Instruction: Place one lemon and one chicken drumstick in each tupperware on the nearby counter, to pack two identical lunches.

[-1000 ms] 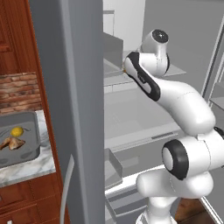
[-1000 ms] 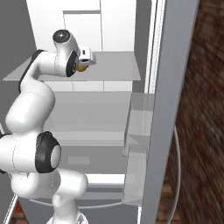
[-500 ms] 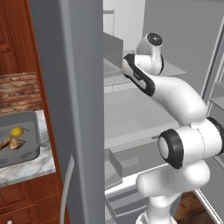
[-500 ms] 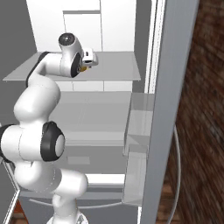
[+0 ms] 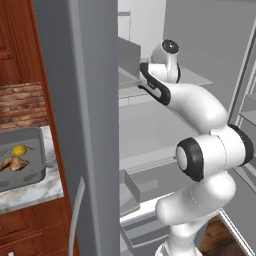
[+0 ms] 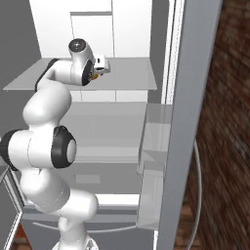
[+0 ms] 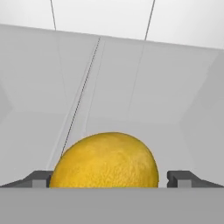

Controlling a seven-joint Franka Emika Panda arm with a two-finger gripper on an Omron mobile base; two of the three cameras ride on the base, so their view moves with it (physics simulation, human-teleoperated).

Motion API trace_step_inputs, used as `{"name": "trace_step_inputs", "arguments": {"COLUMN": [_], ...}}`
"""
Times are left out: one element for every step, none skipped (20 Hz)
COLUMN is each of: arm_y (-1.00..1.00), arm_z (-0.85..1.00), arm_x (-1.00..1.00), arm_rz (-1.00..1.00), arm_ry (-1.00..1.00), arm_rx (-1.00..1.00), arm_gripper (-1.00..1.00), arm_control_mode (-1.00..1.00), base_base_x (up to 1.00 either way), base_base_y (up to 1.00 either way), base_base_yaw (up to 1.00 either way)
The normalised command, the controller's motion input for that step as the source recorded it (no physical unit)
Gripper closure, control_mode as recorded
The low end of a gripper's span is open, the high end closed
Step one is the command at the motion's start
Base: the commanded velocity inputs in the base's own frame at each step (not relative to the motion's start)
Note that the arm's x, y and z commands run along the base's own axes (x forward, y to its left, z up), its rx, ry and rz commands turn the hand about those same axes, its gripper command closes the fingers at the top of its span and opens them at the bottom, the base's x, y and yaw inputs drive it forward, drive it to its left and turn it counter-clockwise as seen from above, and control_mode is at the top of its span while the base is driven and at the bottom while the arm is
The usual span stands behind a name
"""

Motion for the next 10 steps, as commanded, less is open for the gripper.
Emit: {"name": "trace_step_inputs", "arguments": {"arm_y": [0.09, 0.08, 0.03, 0.00, 0.00, 0.00, 0.00, 0.00, 0.00, 0.00], "arm_z": [-0.06, -0.08, -0.11, -0.14, -0.15, -0.16, -0.15, -0.14, -0.14, -0.14], "arm_x": [0.31, 0.30, 0.23, 0.10, 0.00, 0.00, 0.00, 0.00, 0.00, -0.02], "arm_rz": [0.00, 0.00, 0.00, 0.00, -0.02, -0.05, -0.06, -0.06, -0.06, -0.06], "arm_ry": [0.00, 0.00, 0.00, 0.00, 0.00, 0.00, 0.00, 0.00, 0.00, 0.00], "arm_rx": [0.00, 0.00, 0.00, 0.00, 0.00, 0.00, 0.00, 0.00, 0.00, 0.00], "arm_gripper": [-1.00, -1.00, -1.00, -1.00, -1.00, -1.00, -1.00, -1.00, -1.00, -1.00], "arm_control_mode": [-1.00, -1.00, -1.00, -1.00, -1.00, -1.00, -1.00, -1.00, -1.00, -1.00], "base_base_x": [0.00, 0.00, 0.00, 0.00, 0.00, 0.00, 0.00, 0.00, 0.00, 0.00], "base_base_y": [0.00, 0.00, 0.00, 0.00, 0.00, 0.00, 0.00, 0.00, 0.00, 0.00], "base_base_yaw": [0.00, 0.00, 0.00, 0.00, 0.00, 0.00, 0.00, 0.00, 0.00, 0.00]}}
